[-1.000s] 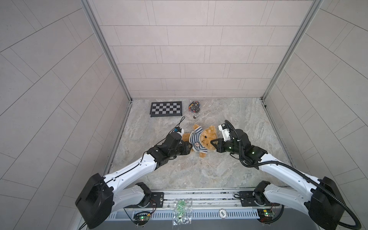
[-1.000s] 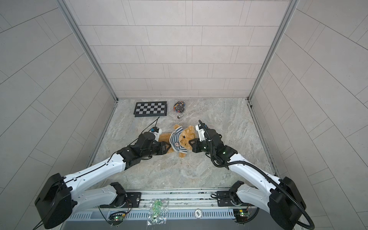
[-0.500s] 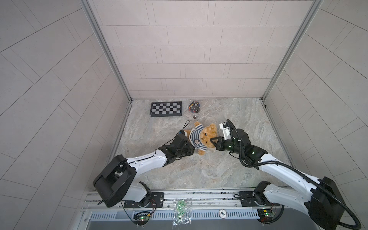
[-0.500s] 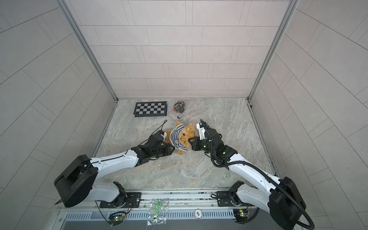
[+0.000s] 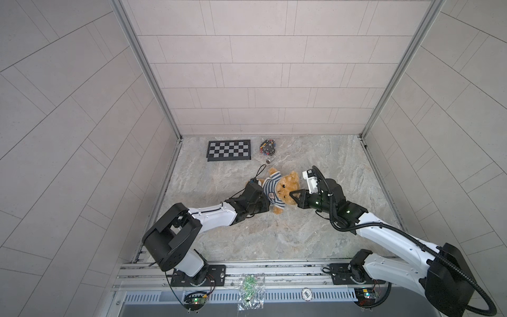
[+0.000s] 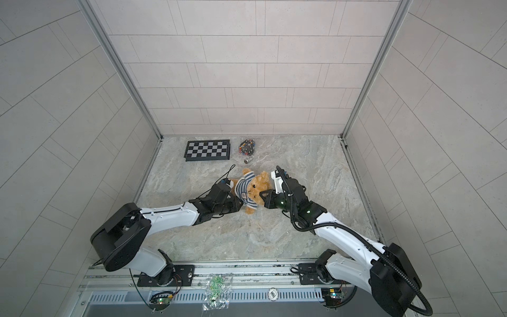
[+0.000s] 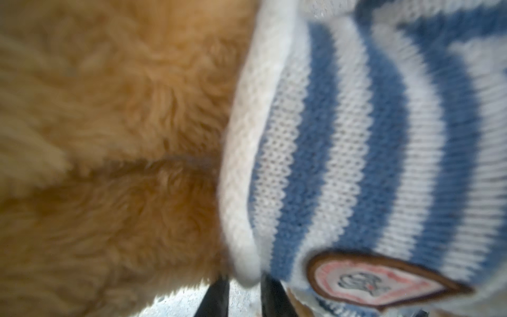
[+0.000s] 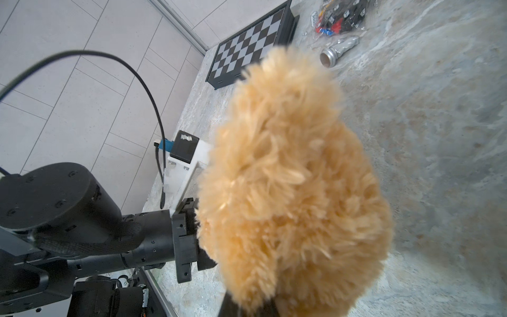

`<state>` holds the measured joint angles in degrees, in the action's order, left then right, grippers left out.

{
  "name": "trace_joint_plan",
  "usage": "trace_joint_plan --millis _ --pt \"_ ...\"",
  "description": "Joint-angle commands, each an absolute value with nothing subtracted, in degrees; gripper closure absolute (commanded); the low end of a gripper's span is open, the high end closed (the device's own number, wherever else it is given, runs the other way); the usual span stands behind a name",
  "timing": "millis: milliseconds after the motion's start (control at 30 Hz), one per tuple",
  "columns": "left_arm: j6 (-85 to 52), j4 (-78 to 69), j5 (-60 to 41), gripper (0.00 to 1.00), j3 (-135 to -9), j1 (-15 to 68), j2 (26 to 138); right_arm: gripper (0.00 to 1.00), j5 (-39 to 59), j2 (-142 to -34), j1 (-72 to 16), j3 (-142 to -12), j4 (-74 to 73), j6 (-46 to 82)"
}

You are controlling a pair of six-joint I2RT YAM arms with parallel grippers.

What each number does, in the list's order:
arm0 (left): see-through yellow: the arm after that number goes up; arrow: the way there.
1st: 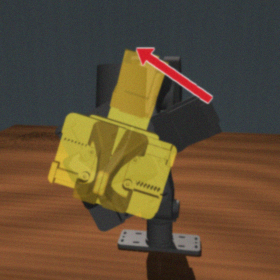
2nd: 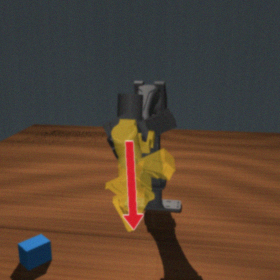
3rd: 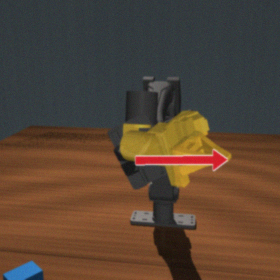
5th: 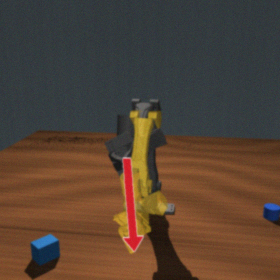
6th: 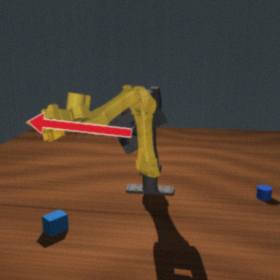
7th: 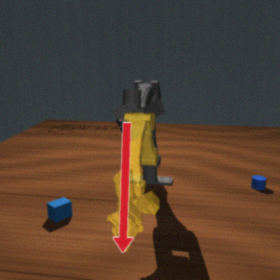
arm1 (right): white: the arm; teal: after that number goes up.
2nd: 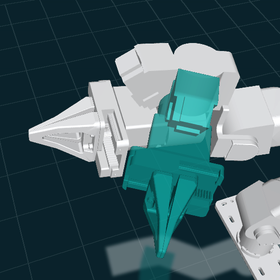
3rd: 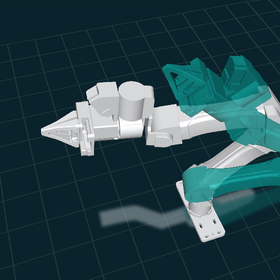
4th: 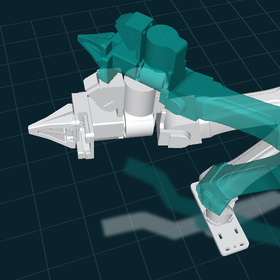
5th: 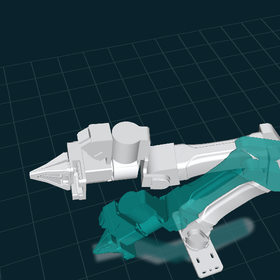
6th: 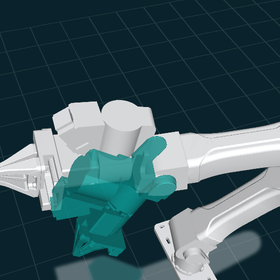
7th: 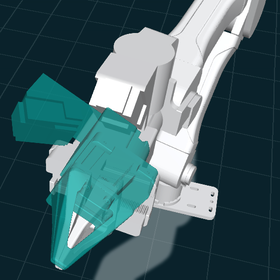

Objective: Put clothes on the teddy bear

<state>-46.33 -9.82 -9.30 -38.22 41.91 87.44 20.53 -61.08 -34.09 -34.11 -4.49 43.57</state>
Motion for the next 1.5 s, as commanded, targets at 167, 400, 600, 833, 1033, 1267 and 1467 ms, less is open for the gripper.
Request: trace_joint_plan --millis 167,400,600,833,1033,1267,1467 --pt "-46.1 -13.7 -7.4 0.96 -37.2 42.1 86.4 1.00 20.8 -60.6 -34.2 -33.3 -8.4 44.4" --pt "-44.6 -10.9 -7.3 1.00 -36.6 41.9 85.0 1.00 21.0 -59.9 -33.7 -33.5 -7.3 43.9" --pt "-41.1 -6.8 -7.4 1.00 -33.7 38.3 82.1 1.00 24.3 -58.3 -29.8 -32.7 -6.2 43.3" --pt "-38.6 -4.4 -7.9 1.00 -34.0 36.7 81.0 1.00 27.1 -57.9 -27.9 -33.5 -5.1 42.4" --pt "-39.4 -5.7 -9.3 1.00 -33.9 36.9 81.4 1.00 28.1 -59.2 -27.8 -33.7 -6.0 42.5" --pt "-39.2 -3.8 -11.2 0.84 -32.6 36.9 76.0 1.00 29.3 -59.9 -27.8 -33.7 -5.4 41.2" --pt "-36.8 4.1 -12.6 0.71 -33.2 36.9 67.6 1.00 31.5 -60.9 -27.9 -34.7 -5.1 39.5"
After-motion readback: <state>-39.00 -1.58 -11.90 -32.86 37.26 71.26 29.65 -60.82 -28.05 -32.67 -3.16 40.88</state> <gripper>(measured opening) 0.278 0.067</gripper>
